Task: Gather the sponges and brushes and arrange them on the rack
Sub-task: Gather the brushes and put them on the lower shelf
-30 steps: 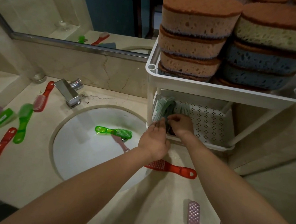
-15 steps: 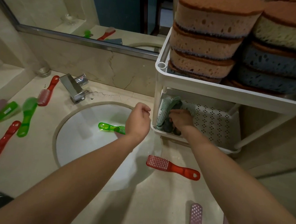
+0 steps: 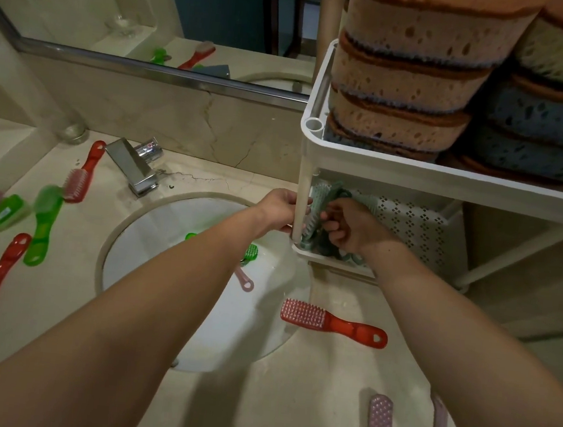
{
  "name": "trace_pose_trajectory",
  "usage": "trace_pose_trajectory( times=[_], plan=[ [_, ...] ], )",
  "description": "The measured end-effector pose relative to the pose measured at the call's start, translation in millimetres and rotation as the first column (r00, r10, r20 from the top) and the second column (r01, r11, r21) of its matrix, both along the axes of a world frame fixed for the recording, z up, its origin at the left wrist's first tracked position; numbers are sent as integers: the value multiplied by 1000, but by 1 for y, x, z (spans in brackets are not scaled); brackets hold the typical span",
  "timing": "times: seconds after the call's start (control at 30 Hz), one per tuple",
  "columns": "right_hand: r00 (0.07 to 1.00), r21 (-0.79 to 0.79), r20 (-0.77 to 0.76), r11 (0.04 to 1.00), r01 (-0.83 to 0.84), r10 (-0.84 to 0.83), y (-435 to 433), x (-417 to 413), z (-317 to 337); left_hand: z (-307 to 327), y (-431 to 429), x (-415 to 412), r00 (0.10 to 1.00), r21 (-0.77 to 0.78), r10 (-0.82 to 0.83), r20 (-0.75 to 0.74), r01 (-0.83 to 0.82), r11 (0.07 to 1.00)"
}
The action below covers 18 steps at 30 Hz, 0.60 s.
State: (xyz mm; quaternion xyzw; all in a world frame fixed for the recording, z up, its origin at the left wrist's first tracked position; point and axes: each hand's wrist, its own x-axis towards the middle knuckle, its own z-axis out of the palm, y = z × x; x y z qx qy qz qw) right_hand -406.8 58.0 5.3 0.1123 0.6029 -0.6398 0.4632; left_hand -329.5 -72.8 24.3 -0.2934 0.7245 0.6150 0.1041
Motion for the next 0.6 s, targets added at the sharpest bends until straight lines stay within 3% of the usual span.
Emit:
trace_pose_trajectory(
  times=[0.2,0.6],
  plan=[
    [998,36,-55,999,-14,16,4,-3,-9,-4,0,0,999,-62,39,-28,-41,997],
    [984,130,-179,991,16,8,-3,10,-11,-8,3,-11,988,-16,143,-57,-144,989]
  ],
)
